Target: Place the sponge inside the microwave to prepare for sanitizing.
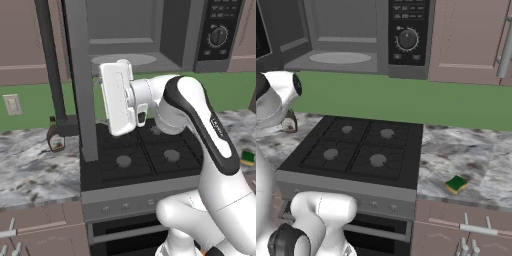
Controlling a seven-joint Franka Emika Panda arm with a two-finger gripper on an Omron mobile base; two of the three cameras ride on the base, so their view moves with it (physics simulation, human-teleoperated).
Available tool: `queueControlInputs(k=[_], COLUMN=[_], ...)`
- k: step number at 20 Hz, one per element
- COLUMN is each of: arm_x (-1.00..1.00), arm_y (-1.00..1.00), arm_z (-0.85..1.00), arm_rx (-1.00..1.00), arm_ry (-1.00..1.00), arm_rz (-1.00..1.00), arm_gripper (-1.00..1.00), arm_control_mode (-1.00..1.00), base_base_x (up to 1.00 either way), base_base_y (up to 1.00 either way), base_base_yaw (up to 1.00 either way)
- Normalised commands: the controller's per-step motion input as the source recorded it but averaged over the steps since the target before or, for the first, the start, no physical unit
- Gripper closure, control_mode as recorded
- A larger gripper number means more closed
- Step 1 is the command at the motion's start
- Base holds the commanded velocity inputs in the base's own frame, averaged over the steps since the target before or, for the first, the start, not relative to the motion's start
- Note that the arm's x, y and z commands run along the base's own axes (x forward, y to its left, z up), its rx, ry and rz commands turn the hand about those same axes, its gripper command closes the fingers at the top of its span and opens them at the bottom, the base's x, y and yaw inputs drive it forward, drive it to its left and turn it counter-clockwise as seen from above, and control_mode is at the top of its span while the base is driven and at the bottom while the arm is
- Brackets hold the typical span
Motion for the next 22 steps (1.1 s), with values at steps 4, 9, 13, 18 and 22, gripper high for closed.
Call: queueControlInputs(k=[4,9,13,18,22], arm_x=[0.04,0.19,0.06,0.02,0.31], arm_y=[0.44,0.23,0.00,-0.08,-0.95], arm_z=[-0.06,0.00,0.00,-0.03,-0.02], arm_rx=[0.00,0.00,0.00,-0.05,-0.07], arm_ry=[0.00,0.01,0.02,0.00,0.01], arm_rz=[0.00,0.00,0.00,-0.06,-0.02], arm_gripper=[-1.00,-1.00,-1.00,-1.00,-1.00], arm_control_mode=[-1.00,-1.00,-1.00,-1.00,-1.00], base_base_x=[0.00,0.00,0.00,0.00,0.00], base_base_y=[0.00,0.00,0.00,0.00,0.00], base_base_yaw=[0.00,0.00,0.00,0.00,0.00])
